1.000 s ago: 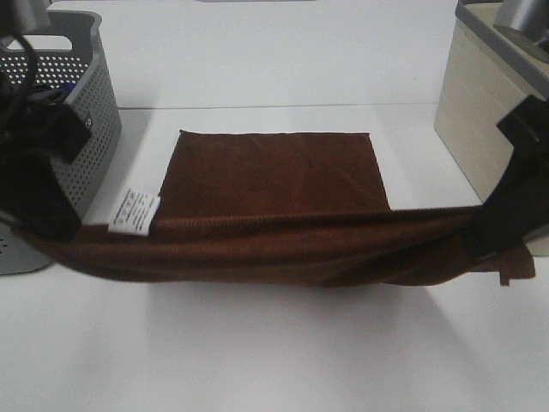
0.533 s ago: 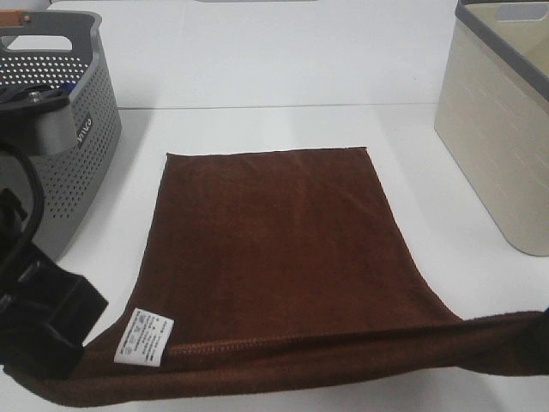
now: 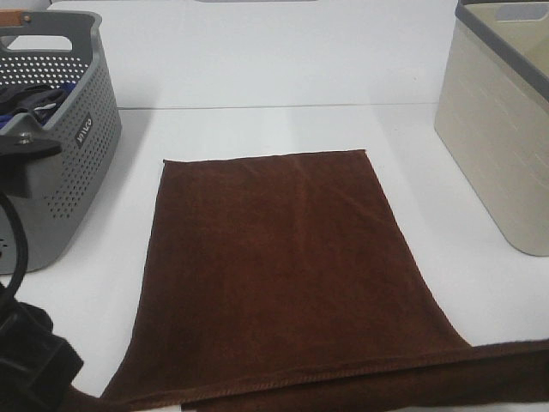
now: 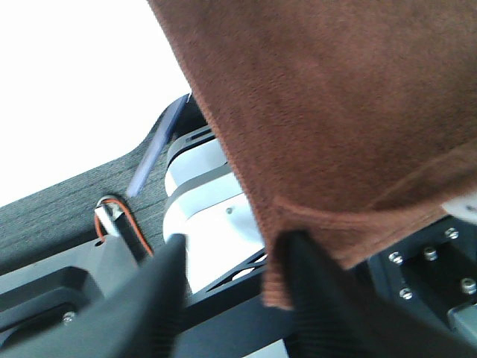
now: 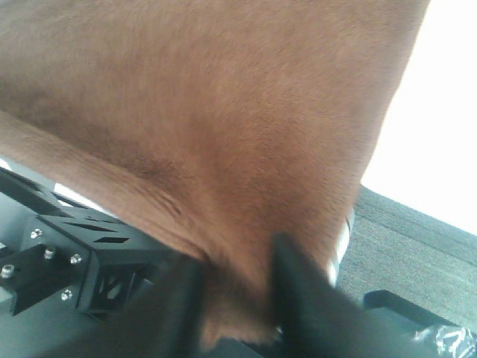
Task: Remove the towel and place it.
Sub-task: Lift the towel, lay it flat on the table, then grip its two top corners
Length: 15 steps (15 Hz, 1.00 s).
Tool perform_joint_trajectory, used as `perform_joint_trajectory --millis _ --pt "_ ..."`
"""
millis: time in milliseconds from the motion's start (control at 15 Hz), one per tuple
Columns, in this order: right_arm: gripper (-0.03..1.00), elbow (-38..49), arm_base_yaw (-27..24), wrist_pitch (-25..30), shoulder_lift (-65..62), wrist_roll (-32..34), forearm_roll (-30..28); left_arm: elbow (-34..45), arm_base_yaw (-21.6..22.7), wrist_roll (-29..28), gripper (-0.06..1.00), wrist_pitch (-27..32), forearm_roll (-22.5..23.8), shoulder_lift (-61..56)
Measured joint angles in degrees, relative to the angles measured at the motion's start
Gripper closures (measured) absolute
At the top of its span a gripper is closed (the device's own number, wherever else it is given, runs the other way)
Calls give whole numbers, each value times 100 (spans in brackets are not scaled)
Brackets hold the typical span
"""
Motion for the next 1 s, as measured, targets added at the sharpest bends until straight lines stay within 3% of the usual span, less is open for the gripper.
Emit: perform_joint_trajectory --millis 133,267,533,733,1000 --pt "28 0 -17 0 0 132 -92 17 0 -11 19 63 23 0" --pt "14 0 -17 0 0 201 -97 17 0 -17 15 69 29 0" --pt "12 0 -17 0 0 172 -97 17 0 -17 15 74 155 0" --pt "13 0 -17 -286 0 74 -97 17 0 -355 24 -292 974 0" --pt "19 -338 -17 -985 745 57 -109 -183 0 -722 27 -1318 1799 413"
